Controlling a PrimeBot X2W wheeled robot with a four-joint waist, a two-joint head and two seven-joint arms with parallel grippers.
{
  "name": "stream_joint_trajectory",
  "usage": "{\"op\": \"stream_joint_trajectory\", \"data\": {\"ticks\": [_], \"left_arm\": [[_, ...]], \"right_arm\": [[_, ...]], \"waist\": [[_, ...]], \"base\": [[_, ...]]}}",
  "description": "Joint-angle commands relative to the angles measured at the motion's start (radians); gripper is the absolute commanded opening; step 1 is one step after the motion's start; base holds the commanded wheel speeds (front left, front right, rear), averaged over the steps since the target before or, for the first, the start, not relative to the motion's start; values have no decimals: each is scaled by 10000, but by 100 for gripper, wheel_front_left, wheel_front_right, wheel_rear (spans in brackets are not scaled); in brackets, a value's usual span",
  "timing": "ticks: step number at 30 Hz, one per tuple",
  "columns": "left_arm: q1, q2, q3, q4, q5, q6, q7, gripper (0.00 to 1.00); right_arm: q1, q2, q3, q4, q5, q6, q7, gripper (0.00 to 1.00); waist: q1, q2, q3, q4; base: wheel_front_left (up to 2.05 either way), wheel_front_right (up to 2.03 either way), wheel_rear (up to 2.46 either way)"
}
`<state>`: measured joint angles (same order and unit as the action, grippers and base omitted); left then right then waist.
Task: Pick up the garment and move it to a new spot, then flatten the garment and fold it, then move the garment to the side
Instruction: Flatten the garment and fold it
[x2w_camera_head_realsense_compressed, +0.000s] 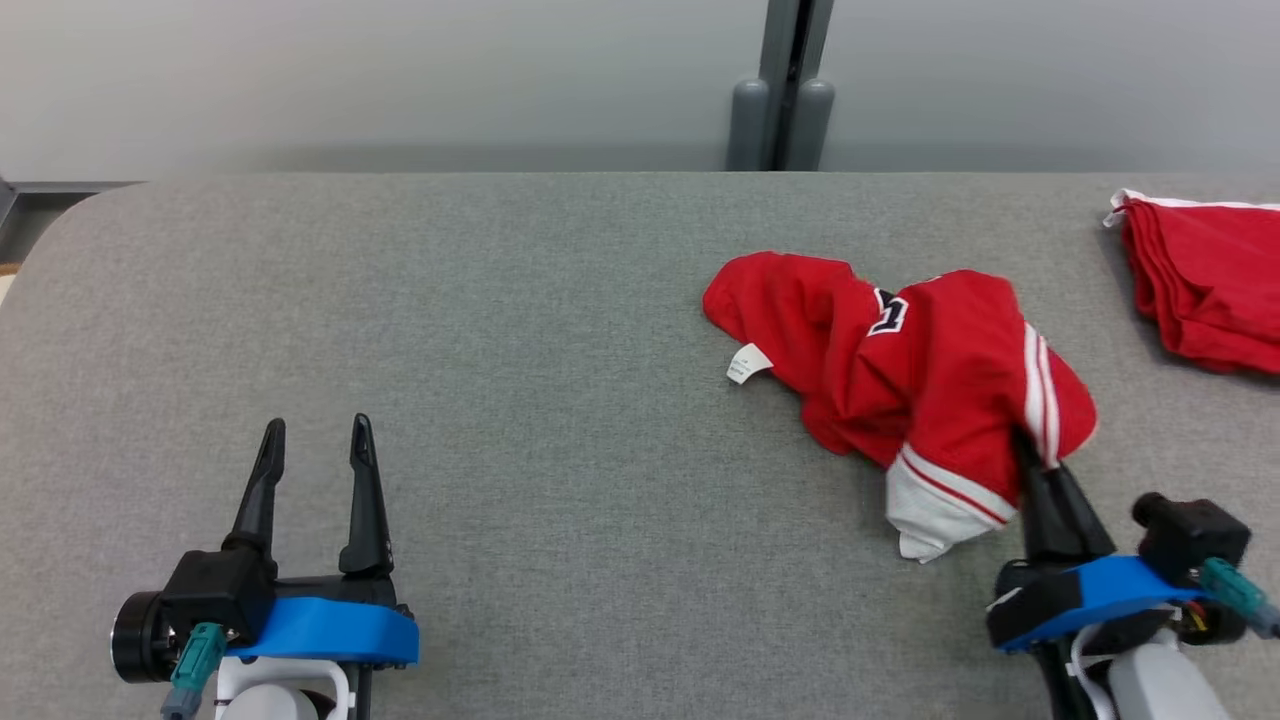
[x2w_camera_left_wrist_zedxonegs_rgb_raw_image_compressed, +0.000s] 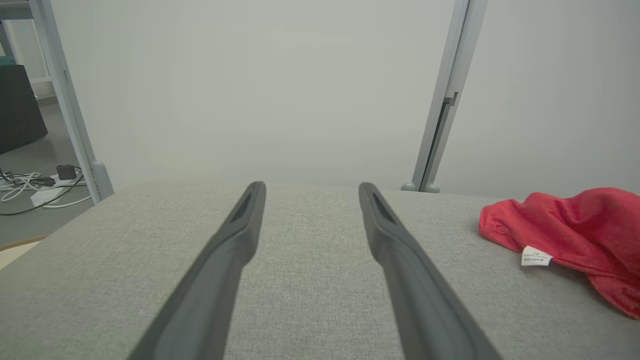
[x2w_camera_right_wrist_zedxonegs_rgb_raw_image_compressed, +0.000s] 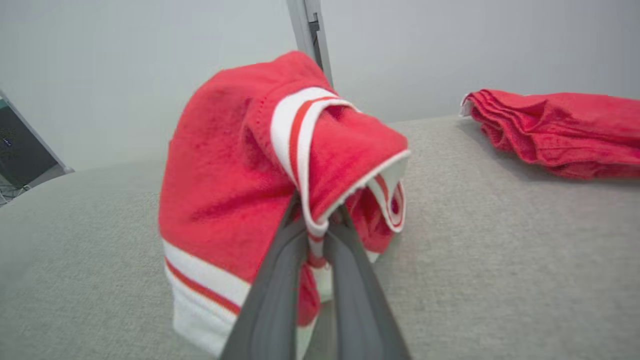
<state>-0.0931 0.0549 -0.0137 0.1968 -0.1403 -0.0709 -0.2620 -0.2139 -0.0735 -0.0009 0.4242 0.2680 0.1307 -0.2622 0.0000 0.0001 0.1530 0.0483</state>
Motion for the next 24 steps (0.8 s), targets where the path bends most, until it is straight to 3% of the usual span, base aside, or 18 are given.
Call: {"op": "stream_joint_trajectory", "data": {"ticks": [1, 8, 13, 18, 24], "left_arm": [[19, -22, -8, 10, -12, 5, -44, 100], [-12, -38, -156, 32, -78, 49, -44, 100], [-43, -44, -185, 31, -158, 94, -44, 100], [-51, -48, -204, 39, -193, 86, -44, 100], [-136, -49, -420, 55, -364, 165, -44, 100]], "right_arm": [[190, -141, -315, -233, -138, 1, -27, 0], [296, -688, -1837, -1265, -517, 1, 477, 0], [-198, -983, -2171, -2227, -919, 1, 985, 0], [-857, -1120, -1668, -2883, -1191, 1, 1412, 0], [-1866, -894, 39, -2976, -1265, 1, 1771, 0]], "waist": [[0, -1, -86, -134], [0, -1, -110, -179], [0, -1, -140, 18], [0, -1, -132, 213], [0, -1, -99, 620]], "base": [[0, 0, 0], [0, 0, 0], [0, 0, 0], [0, 0, 0], [0, 0, 0]]}}
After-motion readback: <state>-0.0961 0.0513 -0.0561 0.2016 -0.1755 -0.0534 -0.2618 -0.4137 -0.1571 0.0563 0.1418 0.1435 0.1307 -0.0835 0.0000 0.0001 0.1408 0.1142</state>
